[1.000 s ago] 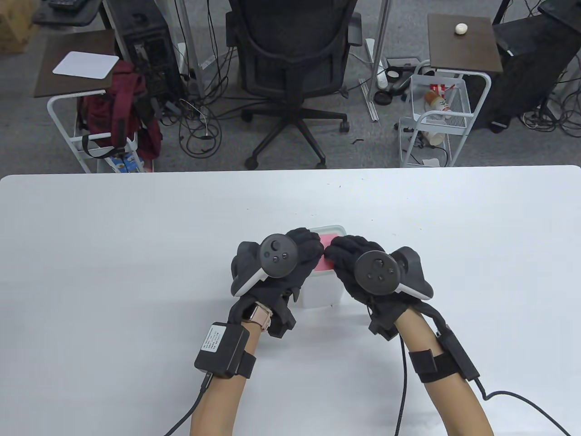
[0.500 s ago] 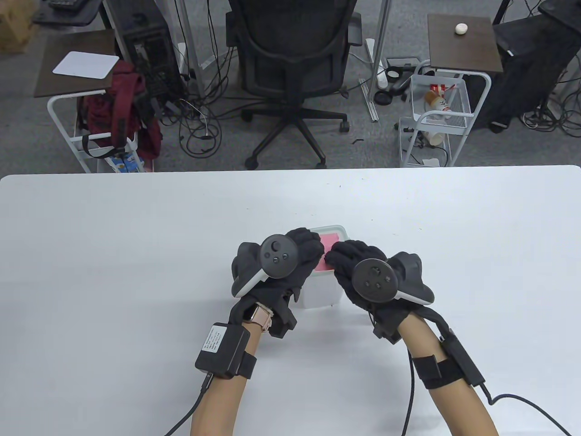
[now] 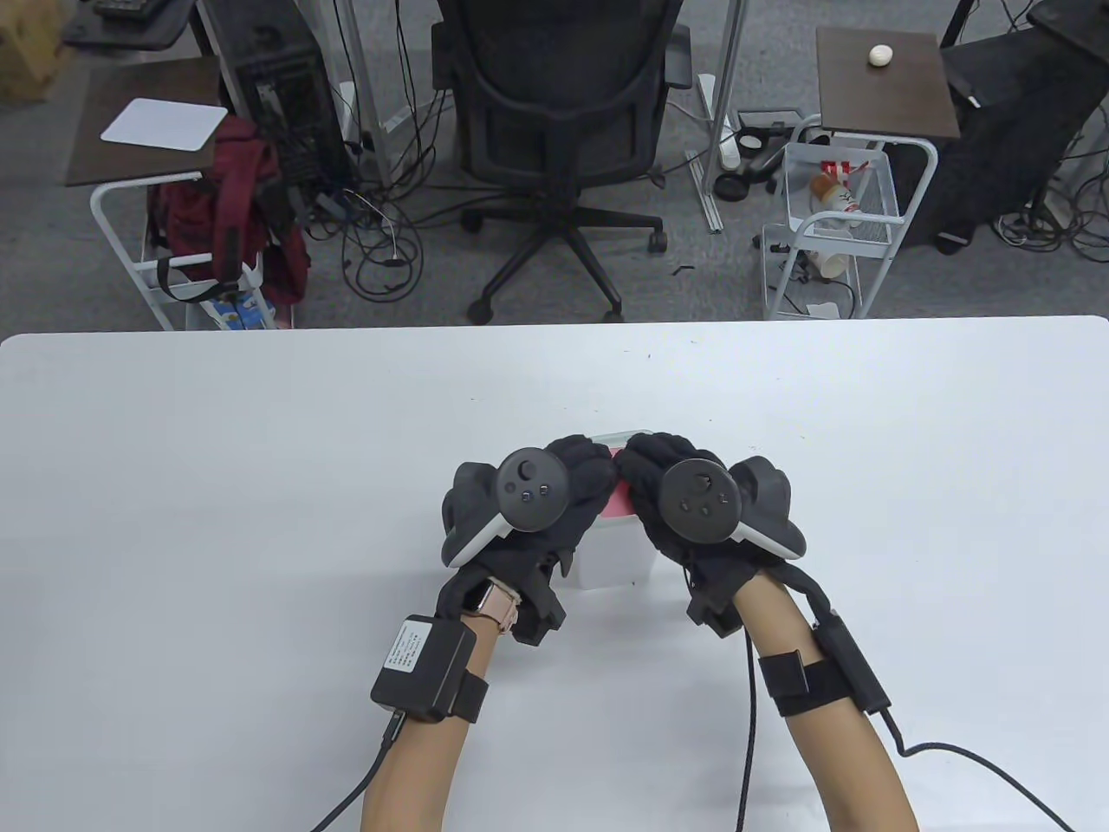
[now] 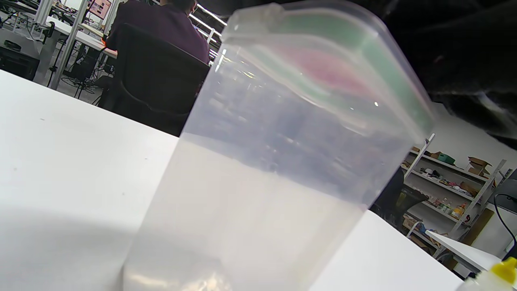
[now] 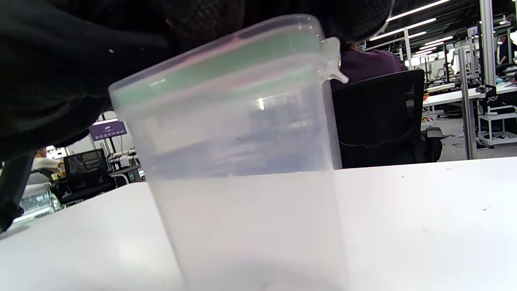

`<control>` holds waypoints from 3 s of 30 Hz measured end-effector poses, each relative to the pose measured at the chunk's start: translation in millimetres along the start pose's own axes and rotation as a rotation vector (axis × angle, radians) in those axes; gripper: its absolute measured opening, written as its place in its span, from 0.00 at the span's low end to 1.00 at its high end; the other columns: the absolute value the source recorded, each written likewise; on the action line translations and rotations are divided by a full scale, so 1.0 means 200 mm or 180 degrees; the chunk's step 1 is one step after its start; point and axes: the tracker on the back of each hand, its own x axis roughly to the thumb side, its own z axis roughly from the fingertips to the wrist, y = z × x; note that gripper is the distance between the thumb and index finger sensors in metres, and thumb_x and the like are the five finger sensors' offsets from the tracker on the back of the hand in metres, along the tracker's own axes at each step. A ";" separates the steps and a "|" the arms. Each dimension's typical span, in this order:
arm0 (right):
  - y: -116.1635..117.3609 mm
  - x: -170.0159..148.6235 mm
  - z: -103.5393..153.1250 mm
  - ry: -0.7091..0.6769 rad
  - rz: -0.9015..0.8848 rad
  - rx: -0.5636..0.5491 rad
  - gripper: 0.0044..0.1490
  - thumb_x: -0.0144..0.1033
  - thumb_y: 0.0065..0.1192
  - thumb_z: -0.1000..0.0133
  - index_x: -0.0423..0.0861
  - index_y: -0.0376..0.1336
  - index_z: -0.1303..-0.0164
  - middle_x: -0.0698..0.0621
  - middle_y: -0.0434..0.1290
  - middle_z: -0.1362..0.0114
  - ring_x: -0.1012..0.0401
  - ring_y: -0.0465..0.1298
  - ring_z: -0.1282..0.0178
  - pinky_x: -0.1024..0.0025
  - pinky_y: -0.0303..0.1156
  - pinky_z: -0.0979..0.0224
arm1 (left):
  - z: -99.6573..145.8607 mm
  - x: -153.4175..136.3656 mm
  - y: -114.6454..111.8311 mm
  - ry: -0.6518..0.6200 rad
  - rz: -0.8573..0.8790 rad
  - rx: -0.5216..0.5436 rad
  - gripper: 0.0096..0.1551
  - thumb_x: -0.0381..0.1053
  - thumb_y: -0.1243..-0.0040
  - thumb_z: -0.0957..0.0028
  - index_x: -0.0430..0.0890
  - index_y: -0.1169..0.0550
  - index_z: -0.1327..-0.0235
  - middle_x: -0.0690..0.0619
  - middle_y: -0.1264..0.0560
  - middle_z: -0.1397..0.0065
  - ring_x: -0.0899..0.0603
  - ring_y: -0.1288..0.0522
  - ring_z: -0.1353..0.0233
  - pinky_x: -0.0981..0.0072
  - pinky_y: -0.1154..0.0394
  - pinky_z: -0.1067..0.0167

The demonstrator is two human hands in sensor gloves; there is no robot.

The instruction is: Squeeze liquid glue on card and attach to container

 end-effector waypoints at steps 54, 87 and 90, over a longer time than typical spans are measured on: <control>-0.02 0.00 0.11 -0.0322 -0.0072 -0.0039 0.27 0.36 0.52 0.36 0.42 0.66 0.28 0.45 0.65 0.19 0.44 0.64 0.20 0.51 0.64 0.21 | 0.00 0.00 -0.01 0.0056 0.0081 -0.0014 0.20 0.59 0.42 0.49 0.69 0.27 0.43 0.76 0.32 0.24 0.62 0.39 0.15 0.73 0.41 0.16; -0.03 -0.31 0.65 -0.0227 -0.1166 -0.1040 0.30 0.40 0.53 0.36 0.41 0.63 0.25 0.41 0.64 0.19 0.41 0.66 0.23 0.51 0.67 0.25 | 0.03 0.00 -0.03 0.0216 0.0142 -0.0027 0.24 0.60 0.46 0.48 0.72 0.32 0.37 0.77 0.38 0.19 0.62 0.44 0.11 0.64 0.44 0.14; -0.02 -0.42 0.80 0.0036 -0.1240 -0.1316 0.30 0.41 0.53 0.36 0.41 0.63 0.25 0.41 0.64 0.19 0.41 0.67 0.25 0.52 0.68 0.26 | 0.08 -0.02 -0.01 0.0255 0.0241 0.0110 0.26 0.61 0.46 0.48 0.73 0.35 0.35 0.77 0.41 0.18 0.61 0.47 0.10 0.63 0.46 0.13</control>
